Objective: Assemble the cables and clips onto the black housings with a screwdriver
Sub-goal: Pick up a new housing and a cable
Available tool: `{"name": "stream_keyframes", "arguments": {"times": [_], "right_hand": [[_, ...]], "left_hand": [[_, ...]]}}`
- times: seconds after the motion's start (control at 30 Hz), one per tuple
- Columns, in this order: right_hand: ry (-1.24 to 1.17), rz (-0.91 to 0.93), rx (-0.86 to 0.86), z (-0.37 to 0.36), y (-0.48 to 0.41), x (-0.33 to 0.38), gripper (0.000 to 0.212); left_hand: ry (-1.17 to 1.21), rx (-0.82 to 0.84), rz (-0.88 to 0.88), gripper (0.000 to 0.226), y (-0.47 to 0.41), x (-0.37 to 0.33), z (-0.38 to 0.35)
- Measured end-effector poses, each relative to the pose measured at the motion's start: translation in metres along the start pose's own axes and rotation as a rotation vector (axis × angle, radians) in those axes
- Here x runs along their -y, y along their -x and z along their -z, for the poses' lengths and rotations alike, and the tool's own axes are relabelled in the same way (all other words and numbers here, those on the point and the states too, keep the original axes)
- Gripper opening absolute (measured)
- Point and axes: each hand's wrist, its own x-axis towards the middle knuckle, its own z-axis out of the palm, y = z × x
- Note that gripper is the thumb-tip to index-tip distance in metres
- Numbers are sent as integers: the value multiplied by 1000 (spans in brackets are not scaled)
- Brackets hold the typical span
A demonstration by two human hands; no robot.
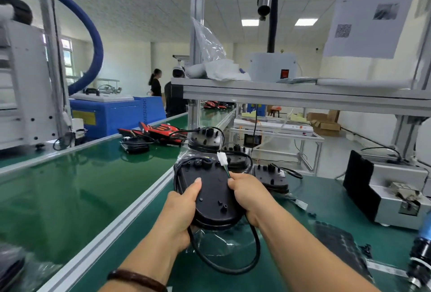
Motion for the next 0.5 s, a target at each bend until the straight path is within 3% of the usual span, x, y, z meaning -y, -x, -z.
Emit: {"name": "stream_keyframes", "arguments": {"times": [0.5], "right_hand": [[25, 108, 373, -197, -2, 38, 28]], "left_hand": [[57, -522, -159, 60, 39, -50, 161]]}}
